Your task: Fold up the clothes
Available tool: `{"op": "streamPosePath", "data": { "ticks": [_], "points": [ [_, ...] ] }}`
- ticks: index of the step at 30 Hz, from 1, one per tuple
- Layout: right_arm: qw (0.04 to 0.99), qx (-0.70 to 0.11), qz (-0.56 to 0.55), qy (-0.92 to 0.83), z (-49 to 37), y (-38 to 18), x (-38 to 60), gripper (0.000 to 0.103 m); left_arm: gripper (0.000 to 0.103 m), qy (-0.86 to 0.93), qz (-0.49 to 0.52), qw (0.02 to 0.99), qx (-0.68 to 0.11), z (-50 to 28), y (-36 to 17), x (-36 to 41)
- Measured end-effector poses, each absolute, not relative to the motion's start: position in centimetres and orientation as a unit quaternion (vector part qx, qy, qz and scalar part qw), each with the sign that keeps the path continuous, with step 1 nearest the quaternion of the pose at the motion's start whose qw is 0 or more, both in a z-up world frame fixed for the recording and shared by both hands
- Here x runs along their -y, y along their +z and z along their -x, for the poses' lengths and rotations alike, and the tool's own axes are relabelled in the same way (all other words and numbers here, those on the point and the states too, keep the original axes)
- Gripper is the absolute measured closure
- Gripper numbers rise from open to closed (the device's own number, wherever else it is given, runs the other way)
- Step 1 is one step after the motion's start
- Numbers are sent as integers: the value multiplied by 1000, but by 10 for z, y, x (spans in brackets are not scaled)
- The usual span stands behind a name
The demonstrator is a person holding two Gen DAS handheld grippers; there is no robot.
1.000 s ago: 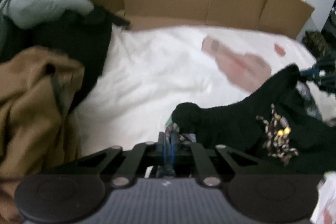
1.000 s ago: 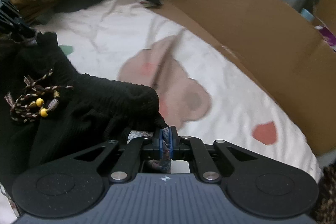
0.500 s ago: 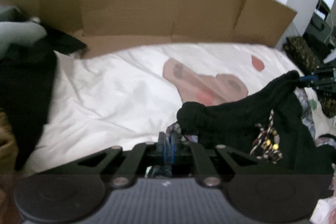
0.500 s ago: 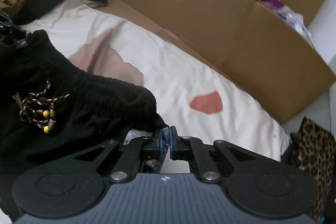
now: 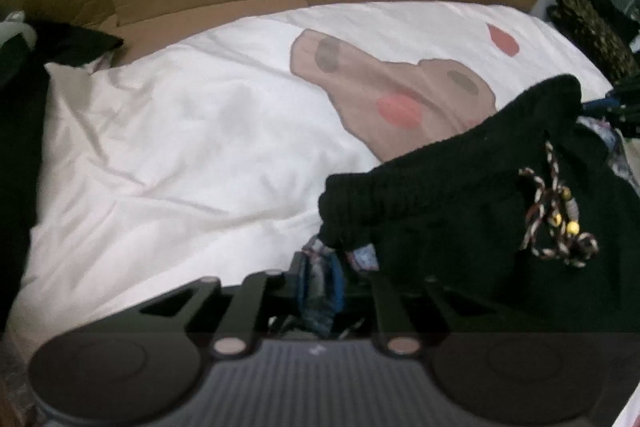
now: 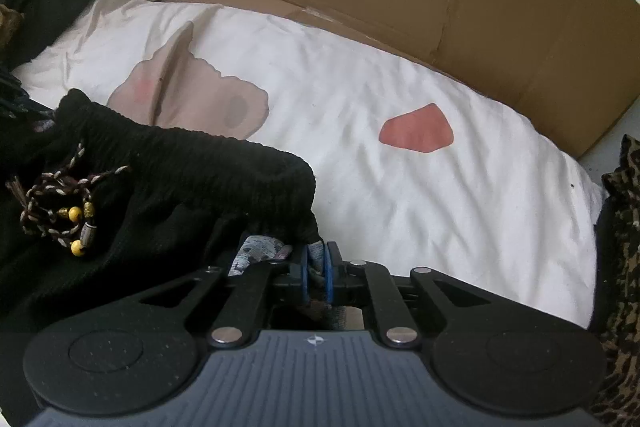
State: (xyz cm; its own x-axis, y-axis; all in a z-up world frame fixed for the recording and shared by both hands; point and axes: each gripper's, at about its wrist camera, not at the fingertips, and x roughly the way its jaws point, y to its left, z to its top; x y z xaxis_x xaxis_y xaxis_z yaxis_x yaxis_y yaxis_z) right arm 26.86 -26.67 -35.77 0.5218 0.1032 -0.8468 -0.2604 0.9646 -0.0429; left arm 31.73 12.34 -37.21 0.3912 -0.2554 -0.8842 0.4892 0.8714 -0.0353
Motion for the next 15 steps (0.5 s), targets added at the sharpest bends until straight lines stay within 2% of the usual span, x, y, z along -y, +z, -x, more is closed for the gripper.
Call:
{"op": "streamPosePath", "data": {
  "ticks": [10,13,15],
  "points": [
    [856,-497,69,125,-276,-377,266,89,87,-255,-130,811,-511,-316,-378,-118],
    [857,-487,98,140,-273,-380,260,92,88,-253,-129,813,-508,-315,-378,-118],
    [857,-482,109,144,-271,-378,258,98,91,-241,-119,821,-503,-314,-378,-119]
  ]
}}
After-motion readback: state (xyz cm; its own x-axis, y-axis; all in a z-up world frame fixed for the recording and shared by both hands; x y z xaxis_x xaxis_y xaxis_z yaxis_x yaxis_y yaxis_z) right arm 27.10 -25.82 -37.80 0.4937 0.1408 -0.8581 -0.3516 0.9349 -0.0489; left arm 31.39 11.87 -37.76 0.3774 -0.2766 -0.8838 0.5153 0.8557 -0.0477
